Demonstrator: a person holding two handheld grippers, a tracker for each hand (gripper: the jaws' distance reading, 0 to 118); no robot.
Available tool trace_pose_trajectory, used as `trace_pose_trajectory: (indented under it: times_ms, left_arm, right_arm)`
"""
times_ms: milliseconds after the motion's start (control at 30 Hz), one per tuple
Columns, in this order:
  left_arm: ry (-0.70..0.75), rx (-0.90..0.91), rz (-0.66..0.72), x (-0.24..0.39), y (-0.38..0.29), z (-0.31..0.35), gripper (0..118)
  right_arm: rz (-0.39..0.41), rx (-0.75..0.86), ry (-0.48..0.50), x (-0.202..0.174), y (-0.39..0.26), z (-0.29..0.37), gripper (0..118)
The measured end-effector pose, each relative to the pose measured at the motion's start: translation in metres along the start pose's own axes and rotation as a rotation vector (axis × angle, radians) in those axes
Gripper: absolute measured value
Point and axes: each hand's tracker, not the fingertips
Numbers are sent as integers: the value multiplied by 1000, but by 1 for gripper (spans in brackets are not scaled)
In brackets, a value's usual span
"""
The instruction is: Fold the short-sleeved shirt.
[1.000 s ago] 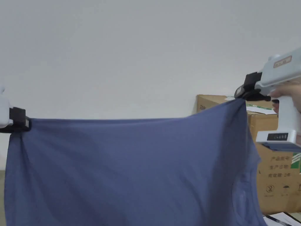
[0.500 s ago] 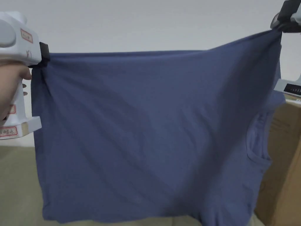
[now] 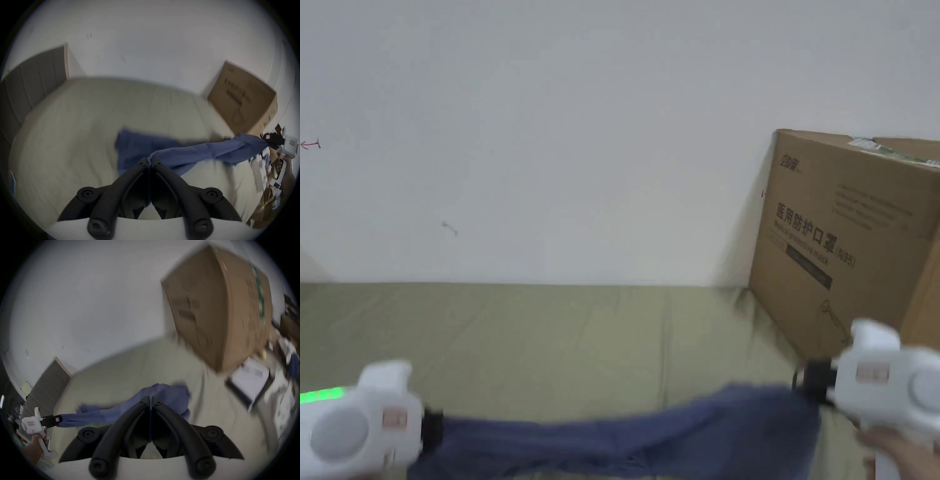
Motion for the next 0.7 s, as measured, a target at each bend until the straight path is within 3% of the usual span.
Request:
trace_pose_trajectory:
  times_ms: [100, 267, 400, 500, 700]
  left_arm:
    - [-16, -87, 25, -12, -73, 0, 1]
    - [-17, -159, 3, -40, -155, 40, 1]
    - [-3, -135, -16, -53, -191, 89, 1]
    - [-9, -113, 2, -63, -211, 125, 1]
    - [-80, -133, 38, -69, -259, 175, 1]
  right_arm:
    - [1, -166, -34, 34, -84, -2, 2]
    - [42, -269, -28, 73, -177, 57, 2]
    - [25, -289, -2, 97, -210, 116, 2]
    - [23, -278, -107, 110, -224, 155, 2]
    - [15, -276, -134, 127, -244, 202, 2]
